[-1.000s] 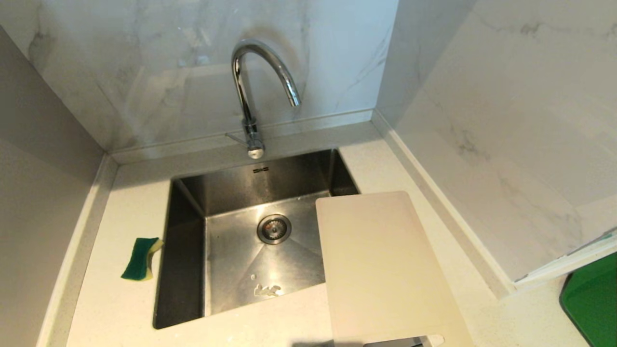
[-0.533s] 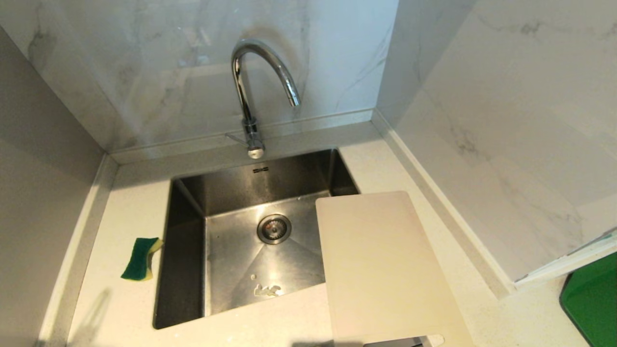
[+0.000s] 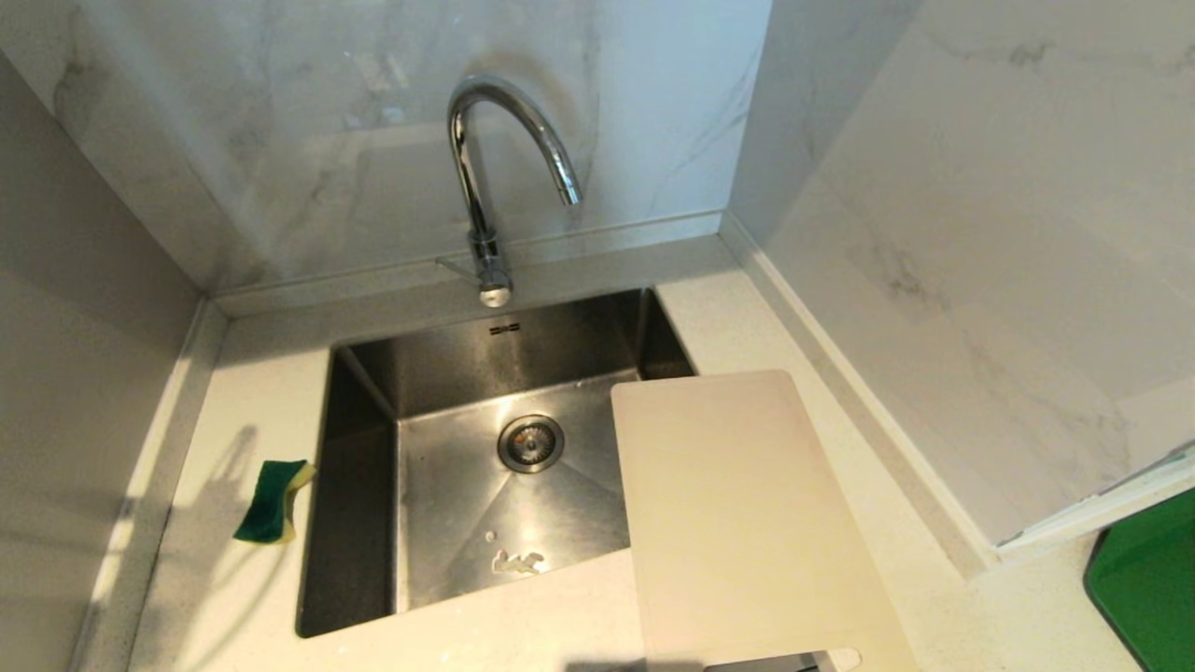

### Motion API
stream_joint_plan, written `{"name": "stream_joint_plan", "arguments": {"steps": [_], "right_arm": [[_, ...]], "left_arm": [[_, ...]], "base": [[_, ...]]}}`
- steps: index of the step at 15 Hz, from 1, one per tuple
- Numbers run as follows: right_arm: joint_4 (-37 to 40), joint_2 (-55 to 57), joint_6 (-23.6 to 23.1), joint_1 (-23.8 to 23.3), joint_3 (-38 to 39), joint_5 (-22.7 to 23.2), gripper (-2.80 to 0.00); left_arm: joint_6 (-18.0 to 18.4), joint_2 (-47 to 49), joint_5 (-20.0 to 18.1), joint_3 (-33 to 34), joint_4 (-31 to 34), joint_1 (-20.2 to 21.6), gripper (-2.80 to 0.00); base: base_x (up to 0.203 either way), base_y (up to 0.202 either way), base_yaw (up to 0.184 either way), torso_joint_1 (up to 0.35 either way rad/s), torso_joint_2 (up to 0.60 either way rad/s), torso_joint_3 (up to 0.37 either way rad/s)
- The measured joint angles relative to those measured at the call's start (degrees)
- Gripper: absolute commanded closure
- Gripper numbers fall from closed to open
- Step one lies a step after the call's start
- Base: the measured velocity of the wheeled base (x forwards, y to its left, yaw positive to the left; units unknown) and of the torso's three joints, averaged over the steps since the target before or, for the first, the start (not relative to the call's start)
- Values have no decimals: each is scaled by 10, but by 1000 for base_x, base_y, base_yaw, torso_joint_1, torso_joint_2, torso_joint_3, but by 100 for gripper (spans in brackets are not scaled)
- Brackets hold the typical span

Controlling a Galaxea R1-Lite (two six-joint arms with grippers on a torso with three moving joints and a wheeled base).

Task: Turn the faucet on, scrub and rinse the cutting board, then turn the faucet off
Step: Turn on the tap

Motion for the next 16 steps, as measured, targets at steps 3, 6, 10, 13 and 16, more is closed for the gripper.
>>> {"name": "stream_joint_plan", "arguments": {"steps": [3, 6, 10, 13, 16], "right_arm": [[0, 0, 0, 0, 0, 0, 0], [0, 0, 0, 0, 0, 0, 0], [0, 0, 0, 0, 0, 0, 0], [0, 0, 0, 0, 0, 0, 0], [0, 0, 0, 0, 0, 0, 0]], "left_arm": [[-6, 73, 67, -74, 1, 0, 0], [-6, 121, 140, -105, 1, -22, 0], [-9, 168, 193, -136, -3, -53, 0], [-28, 208, 258, -154, -15, -100, 0], [-92, 252, 285, -160, -13, -139, 0]], "base": [[0, 0, 0, 0, 0, 0], [0, 0, 0, 0, 0, 0], [0, 0, 0, 0, 0, 0], [0, 0, 0, 0, 0, 0], [0, 0, 0, 0, 0, 0]]}}
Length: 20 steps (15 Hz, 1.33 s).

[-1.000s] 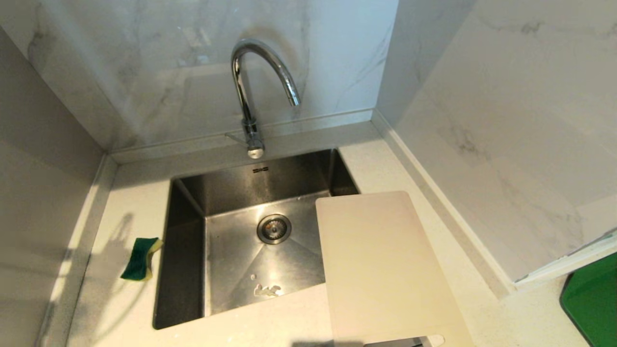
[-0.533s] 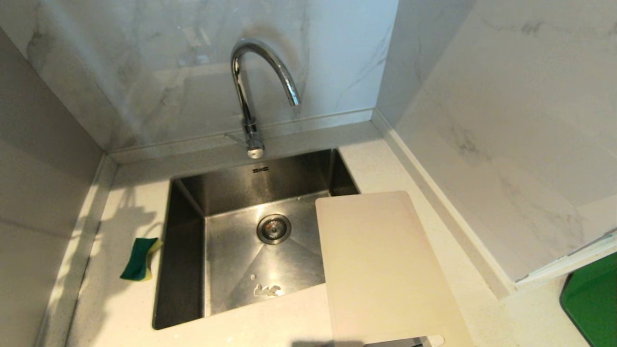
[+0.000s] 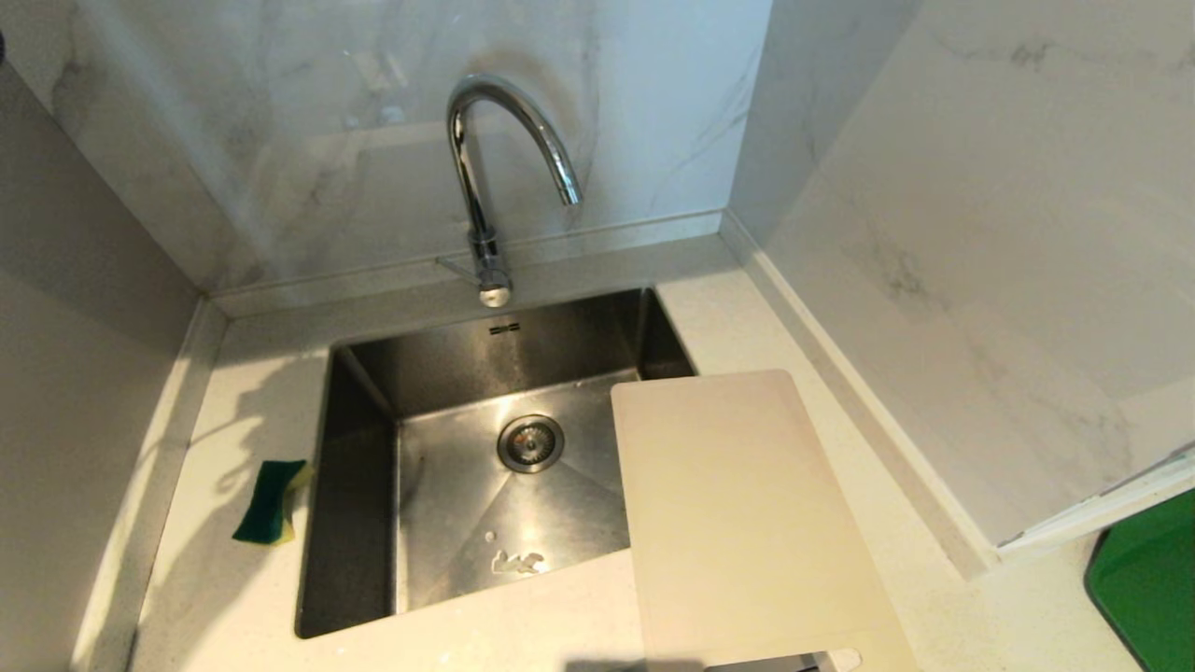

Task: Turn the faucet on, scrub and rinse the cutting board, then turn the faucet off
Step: Turn on the tap

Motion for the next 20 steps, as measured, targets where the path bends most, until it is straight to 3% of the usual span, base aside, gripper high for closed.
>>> {"name": "stream_joint_plan", "arguments": {"steps": [9, 11, 13, 16, 20], "right_arm": [[0, 0, 0, 0, 0, 0, 0], [0, 0, 0, 0, 0, 0, 0], [0, 0, 0, 0, 0, 0, 0], [0, 0, 0, 0, 0, 0, 0], [0, 0, 0, 0, 0, 0, 0]], "left_arm": [[-268, 156, -8, -8, 79, -56, 0], [-314, 192, -14, -17, 84, -82, 0], [-353, 225, -20, -35, 90, -103, 0], [-399, 268, -65, -76, 93, -113, 0], [-441, 339, -65, -143, 94, -124, 0]], "base": [[0, 0, 0, 0, 0, 0], [0, 0, 0, 0, 0, 0], [0, 0, 0, 0, 0, 0], [0, 0, 0, 0, 0, 0], [0, 0, 0, 0, 0, 0]]}}
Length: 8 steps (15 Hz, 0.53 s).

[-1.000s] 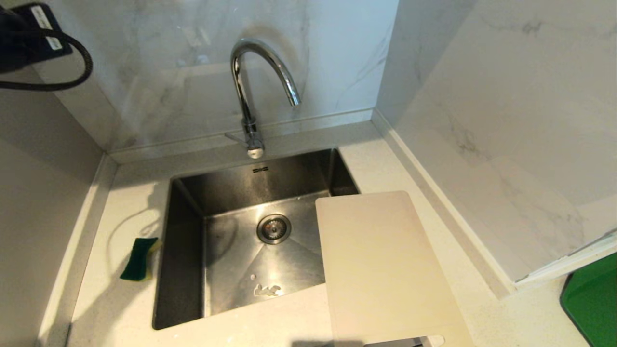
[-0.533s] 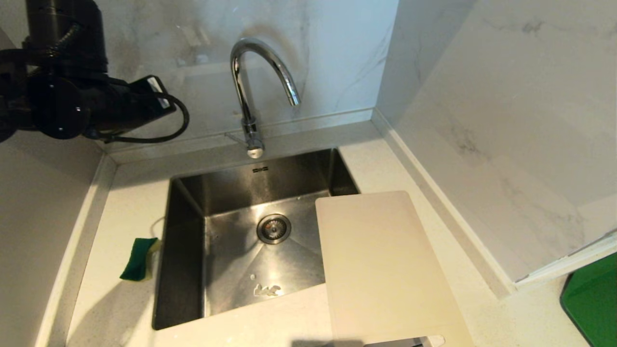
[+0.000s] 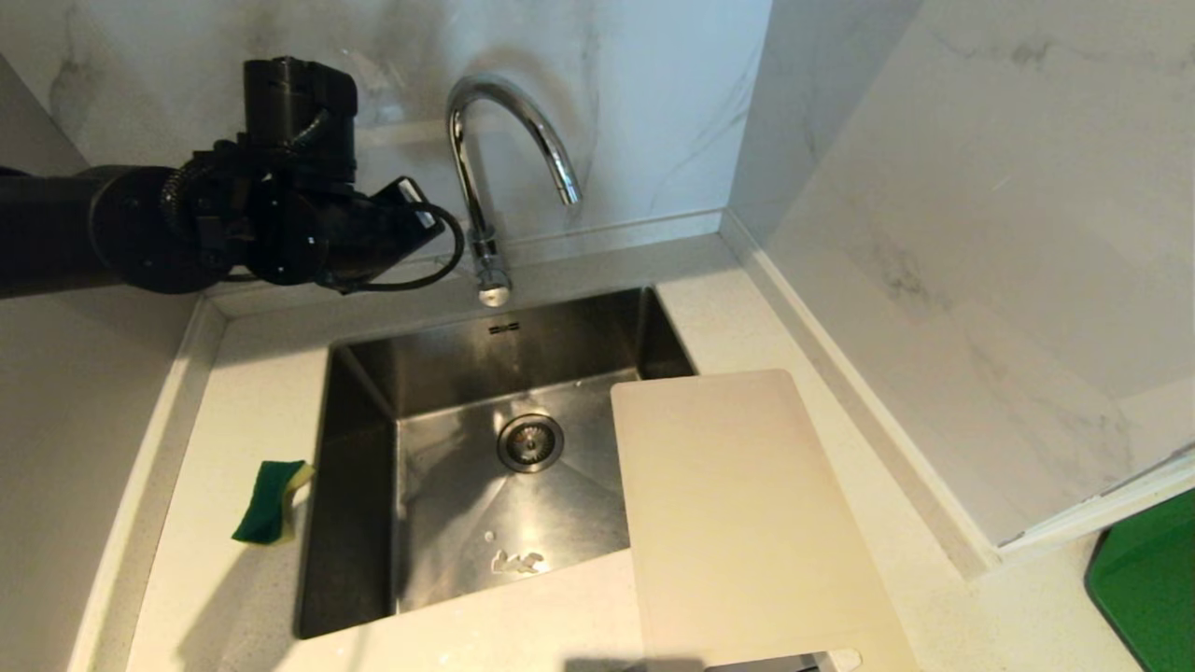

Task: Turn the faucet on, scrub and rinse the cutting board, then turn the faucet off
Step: Turn on the tap

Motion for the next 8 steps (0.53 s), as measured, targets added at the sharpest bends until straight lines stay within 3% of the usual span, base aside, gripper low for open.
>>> {"name": "stream_joint_plan", "arguments": {"steps": [2, 5, 8], "right_arm": [[0, 0, 0, 0, 0, 0, 0], [0, 0, 0, 0, 0, 0, 0], [0, 0, 0, 0, 0, 0, 0]], "left_arm": [[-23, 38, 15, -40, 0, -4, 0], [-29, 90, 54, -71, -11, -10, 0], [-29, 132, 57, -78, -59, -11, 0]], "base": [[0, 0, 0, 0, 0, 0], [0, 0, 0, 0, 0, 0], [0, 0, 0, 0, 0, 0]]}}
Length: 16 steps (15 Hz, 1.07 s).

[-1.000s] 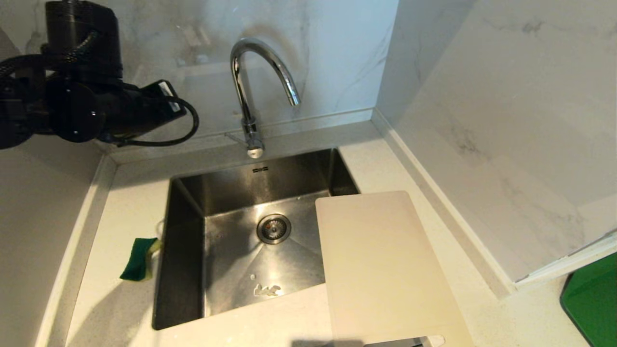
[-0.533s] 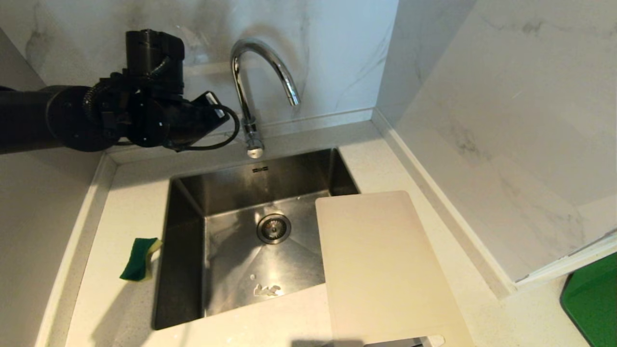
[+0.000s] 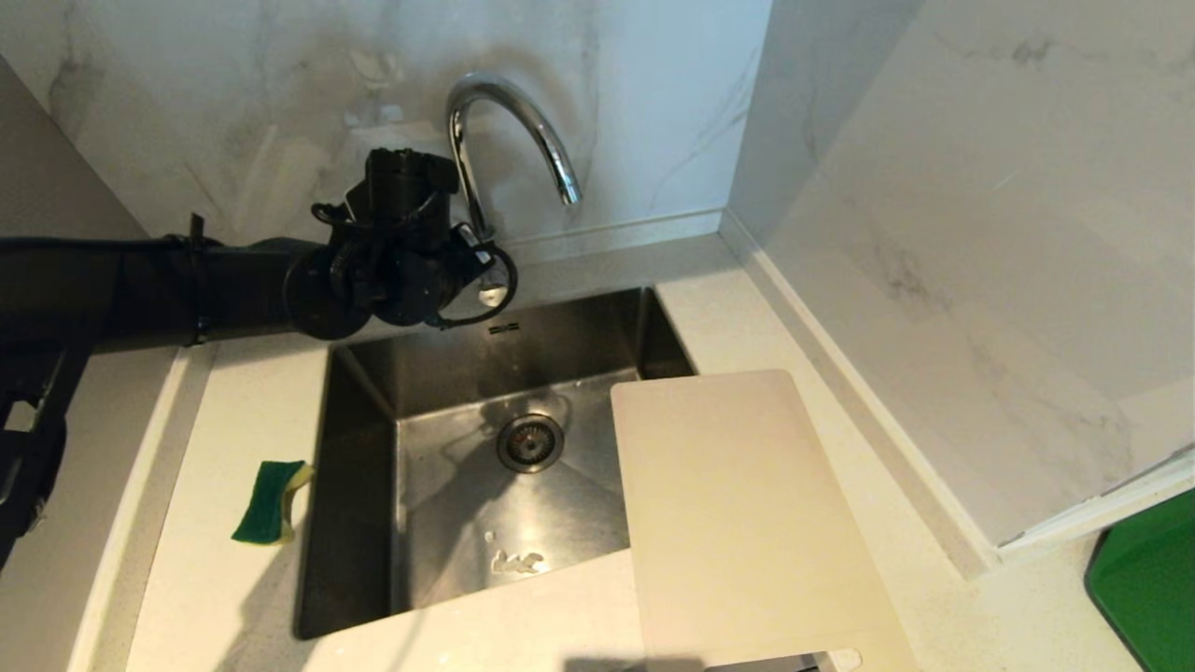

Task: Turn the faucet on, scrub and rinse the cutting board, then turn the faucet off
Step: Turn on the tap

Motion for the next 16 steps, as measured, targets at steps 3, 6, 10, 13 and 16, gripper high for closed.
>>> {"name": "stream_joint_plan", "arguments": {"steps": [3, 6, 10, 13, 16], "right_arm": [[0, 0, 0, 0, 0, 0, 0], [0, 0, 0, 0, 0, 0, 0], [0, 0, 0, 0, 0, 0, 0], [0, 0, 0, 0, 0, 0, 0], [0, 0, 0, 0, 0, 0, 0]], "left_arm": [[0, 23, 1, -4, -40, -4, 0], [-1, 35, 9, -5, -45, -7, 0], [-38, 40, 22, -5, -58, -8, 0], [-37, 47, 30, -5, -57, -9, 0], [-39, 54, 39, -5, -69, -10, 0]], "base": [[0, 0, 0, 0, 0, 0], [0, 0, 0, 0, 0, 0], [0, 0, 0, 0, 0, 0], [0, 0, 0, 0, 0, 0], [0, 0, 0, 0, 0, 0]]}}
